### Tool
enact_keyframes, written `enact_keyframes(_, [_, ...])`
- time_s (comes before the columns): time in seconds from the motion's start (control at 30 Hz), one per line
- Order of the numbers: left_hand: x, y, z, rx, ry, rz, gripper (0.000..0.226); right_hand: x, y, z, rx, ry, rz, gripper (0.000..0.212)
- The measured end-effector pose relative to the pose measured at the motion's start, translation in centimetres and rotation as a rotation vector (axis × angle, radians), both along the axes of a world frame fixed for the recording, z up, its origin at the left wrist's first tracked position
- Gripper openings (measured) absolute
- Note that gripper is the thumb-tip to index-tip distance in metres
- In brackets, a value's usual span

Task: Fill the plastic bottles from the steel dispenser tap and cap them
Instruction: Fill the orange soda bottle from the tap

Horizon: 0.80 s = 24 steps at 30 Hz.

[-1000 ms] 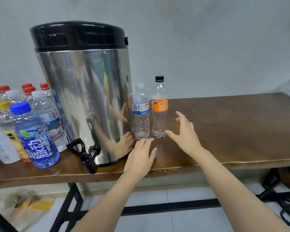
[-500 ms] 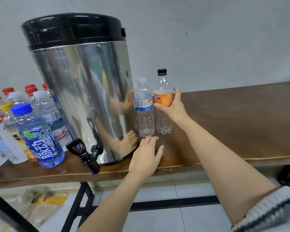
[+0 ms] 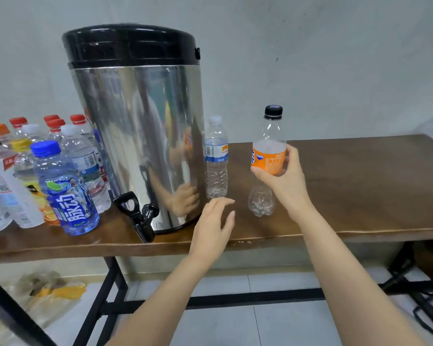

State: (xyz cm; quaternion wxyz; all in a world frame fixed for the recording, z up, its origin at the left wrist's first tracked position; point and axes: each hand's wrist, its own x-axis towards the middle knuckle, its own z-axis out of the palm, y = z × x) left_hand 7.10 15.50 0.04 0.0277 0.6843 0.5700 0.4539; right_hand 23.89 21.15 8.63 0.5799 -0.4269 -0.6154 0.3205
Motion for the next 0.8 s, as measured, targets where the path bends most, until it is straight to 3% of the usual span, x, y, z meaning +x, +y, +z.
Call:
enact_keyframes(0.17, [-0.9,-3.6,4.2,0.122,-0.263,-0.102,0.02,-0.4,-7.1,-0.4,-0.021,0.04,0.049,0.067])
enact_keyframes(0.33, [-2.2,-8.3,10.1,0.111,-0.476,-0.242,0.019,-2.9,-13.0,-2.2,-0.078,-0.023,0.089,0.066])
enact_keyframes(0.5, [-4.1,-11.4,11.3,0.01,-0.394,-0.325,0.033,-5.8,-16.0,-4.4,-0.113,-0.114,0.145,0.065])
enact_keyframes(0.67, [-6.2,-13.9,9.4,-0.075,-0.304,-0.349,0.035,-8.4,-17.8,-5.9,-0.072,-0.172,0.231,0.089])
enact_keyframes(0.8, [-7.5,-15.2,8.2,-0.115,-0.355,-0.324,0.032,-9.6,-19.1,-7.0,-0.114,-0.17,0.278,0.079])
